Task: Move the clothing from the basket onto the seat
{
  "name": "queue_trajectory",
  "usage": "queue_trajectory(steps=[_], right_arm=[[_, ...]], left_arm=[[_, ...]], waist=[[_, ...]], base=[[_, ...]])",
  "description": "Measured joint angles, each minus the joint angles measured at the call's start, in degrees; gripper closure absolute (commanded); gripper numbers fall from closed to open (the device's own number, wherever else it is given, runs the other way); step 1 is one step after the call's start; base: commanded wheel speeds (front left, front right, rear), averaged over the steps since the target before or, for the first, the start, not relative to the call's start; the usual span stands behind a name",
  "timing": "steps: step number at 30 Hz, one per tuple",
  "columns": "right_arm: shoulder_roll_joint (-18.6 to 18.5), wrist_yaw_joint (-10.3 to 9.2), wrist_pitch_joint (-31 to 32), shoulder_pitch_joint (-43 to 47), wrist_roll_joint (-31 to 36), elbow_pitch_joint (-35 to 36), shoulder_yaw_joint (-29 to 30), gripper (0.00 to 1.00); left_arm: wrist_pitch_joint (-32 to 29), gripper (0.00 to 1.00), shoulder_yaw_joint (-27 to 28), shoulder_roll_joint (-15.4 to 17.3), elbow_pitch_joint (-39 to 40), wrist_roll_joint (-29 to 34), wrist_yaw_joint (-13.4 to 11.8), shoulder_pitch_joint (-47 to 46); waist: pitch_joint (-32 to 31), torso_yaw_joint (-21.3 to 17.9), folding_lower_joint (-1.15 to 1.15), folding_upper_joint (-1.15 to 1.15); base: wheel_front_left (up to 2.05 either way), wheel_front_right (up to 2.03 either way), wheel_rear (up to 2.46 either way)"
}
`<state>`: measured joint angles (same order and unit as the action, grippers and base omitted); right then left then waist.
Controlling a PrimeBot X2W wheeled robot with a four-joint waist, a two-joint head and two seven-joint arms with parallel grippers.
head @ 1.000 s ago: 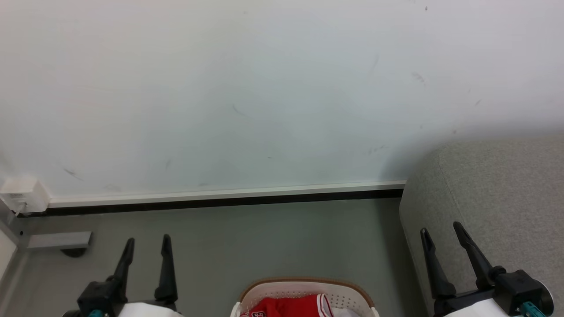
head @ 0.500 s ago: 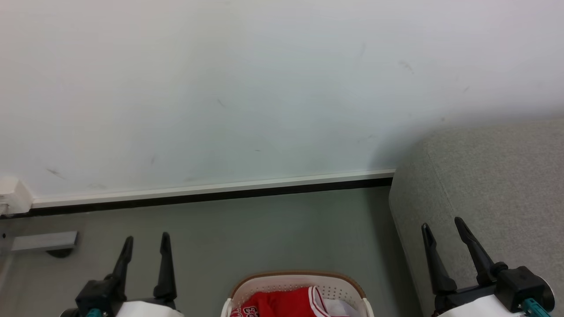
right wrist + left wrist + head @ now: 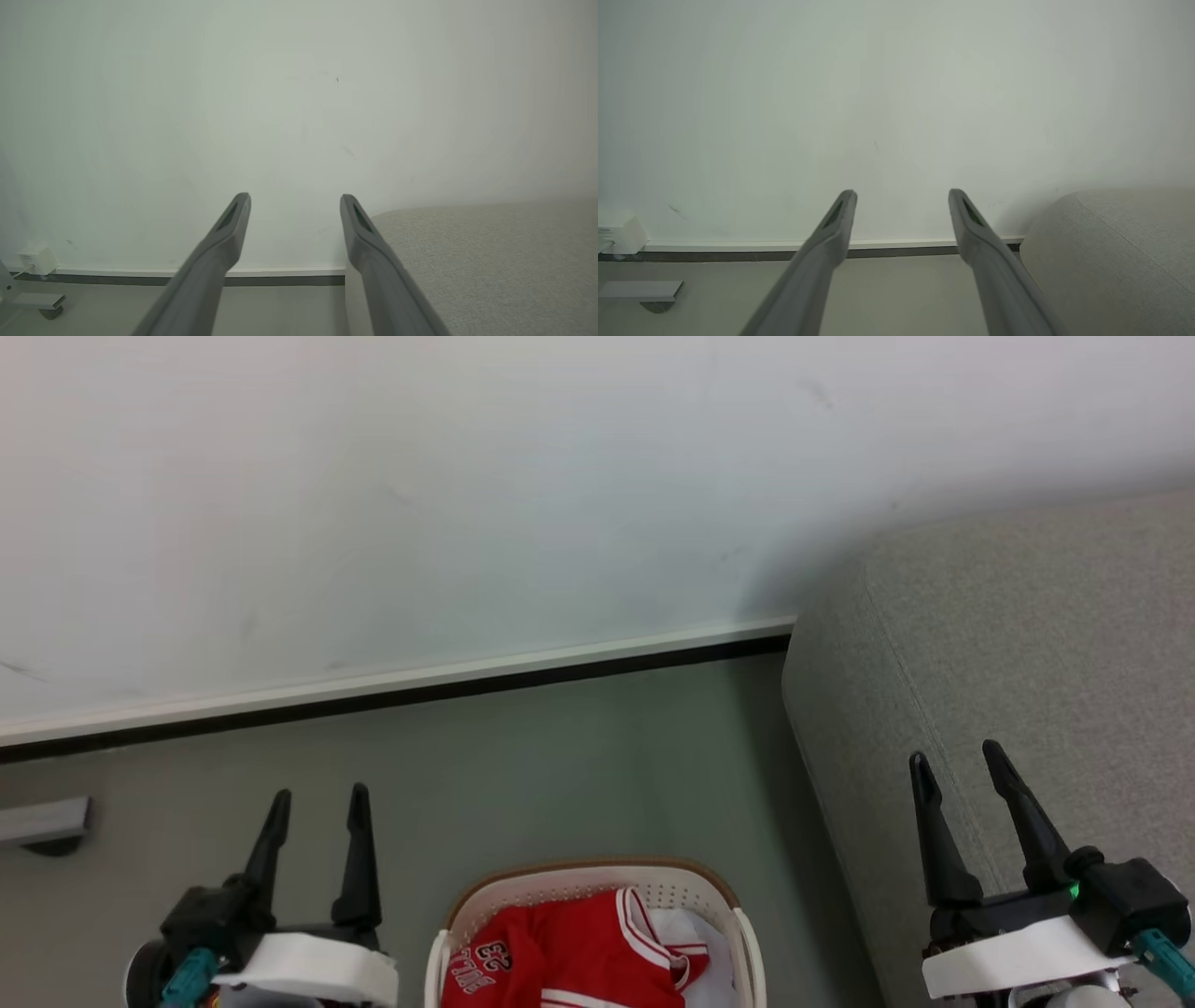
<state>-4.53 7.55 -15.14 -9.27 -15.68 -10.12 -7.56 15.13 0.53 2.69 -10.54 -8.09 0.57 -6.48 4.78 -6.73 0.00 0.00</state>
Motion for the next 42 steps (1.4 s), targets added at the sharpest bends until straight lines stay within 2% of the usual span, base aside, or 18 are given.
queue_trajectory(steps=[8, 19, 28, 42], right_arm=[[0.7, 0.0, 0.0, -3.5, 1.1, 2.2, 0.8, 0.0], [1.4, 0.0, 0.0, -6.2, 1.5, 5.0, 2.8, 0.0], [1.6, 0.0, 0.0, -8.9, -1.0, 8.3, 3.0, 0.0], [1.6, 0.0, 0.0, -14.8, -6.3, 15.1, 2.9, 0.0]], left_arm=[[0.0, 0.0, 0.3, 0.0, -3.4, 1.0, 2.5, -5.3], [0.0, 0.0, -1.4, 0.8, -14.8, 2.9, 5.0, -13.0], [0.0, 0.0, -6.1, 2.3, -28.8, 3.8, 6.5, -20.5], [-1.2, 0.0, -14.5, 3.9, -47.4, 1.3, 6.8, -34.2]], waist=[[6.3, -2.5, 0.01, 0.0], [14.4, -6.1, 0.02, 0.0], [20.4, -9.0, 0.01, 0.0], [31.5, -12.7, 0.01, 0.0]], base=[[0.0, 0.0, 0.0], [0.0, 0.0, 0.0], [0.0, 0.0, 0.0], [0.0, 0.0, 0.0]])
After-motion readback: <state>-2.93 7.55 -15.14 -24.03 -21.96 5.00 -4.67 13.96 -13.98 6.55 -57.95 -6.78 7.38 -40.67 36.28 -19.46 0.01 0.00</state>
